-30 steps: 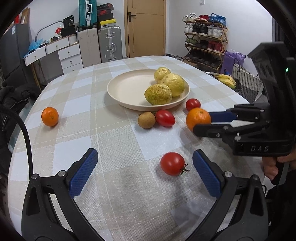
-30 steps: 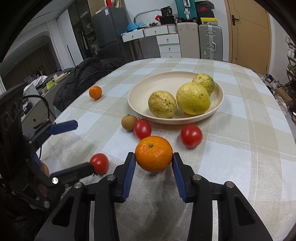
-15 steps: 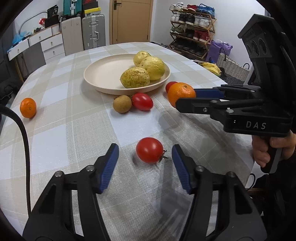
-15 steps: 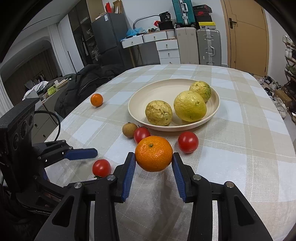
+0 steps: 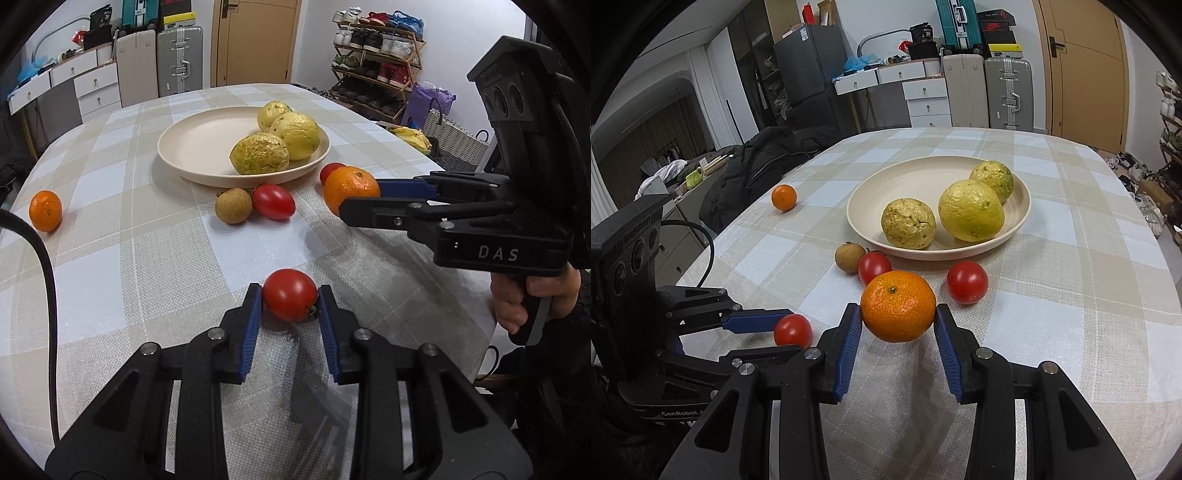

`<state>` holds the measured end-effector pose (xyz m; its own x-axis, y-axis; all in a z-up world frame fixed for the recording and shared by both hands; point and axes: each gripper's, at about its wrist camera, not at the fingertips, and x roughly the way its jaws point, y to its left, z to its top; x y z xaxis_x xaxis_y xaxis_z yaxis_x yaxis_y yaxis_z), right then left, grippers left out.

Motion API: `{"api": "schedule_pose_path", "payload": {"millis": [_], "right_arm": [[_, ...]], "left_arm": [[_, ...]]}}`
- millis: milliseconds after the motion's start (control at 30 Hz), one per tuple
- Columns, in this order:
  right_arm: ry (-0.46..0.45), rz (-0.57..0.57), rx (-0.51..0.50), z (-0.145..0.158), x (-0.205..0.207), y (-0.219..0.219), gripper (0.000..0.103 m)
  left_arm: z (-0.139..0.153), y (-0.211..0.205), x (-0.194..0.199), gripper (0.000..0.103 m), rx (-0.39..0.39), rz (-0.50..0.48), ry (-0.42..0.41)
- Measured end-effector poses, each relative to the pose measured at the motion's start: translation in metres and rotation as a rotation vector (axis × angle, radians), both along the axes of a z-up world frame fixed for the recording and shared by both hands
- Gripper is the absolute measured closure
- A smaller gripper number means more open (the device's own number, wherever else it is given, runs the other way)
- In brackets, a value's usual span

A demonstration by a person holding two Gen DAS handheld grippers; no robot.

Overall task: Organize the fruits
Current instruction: 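Carry the tomato with the left tool while the right carries the mandarin to the plate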

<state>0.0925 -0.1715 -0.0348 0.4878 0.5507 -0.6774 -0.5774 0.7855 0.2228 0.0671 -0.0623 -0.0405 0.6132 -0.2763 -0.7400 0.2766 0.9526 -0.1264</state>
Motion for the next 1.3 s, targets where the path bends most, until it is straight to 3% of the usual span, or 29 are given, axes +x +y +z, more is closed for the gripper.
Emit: {"api": "schedule_pose_path", "payload": {"millis": [800,1300], "right_arm": [[-0.040,-0.015,0.046,0.010,0.001,-0.006,0.061],[-0.075,-0.041,0.071,0.028,0.011,-0.007,0.062]], "left_arm": [[0.027,0.029,0.001,0.076,-0.062,0.114,-0.123],[0.044,0.037,0.022,0.076,-0.051,0.174,-0.182]]}}
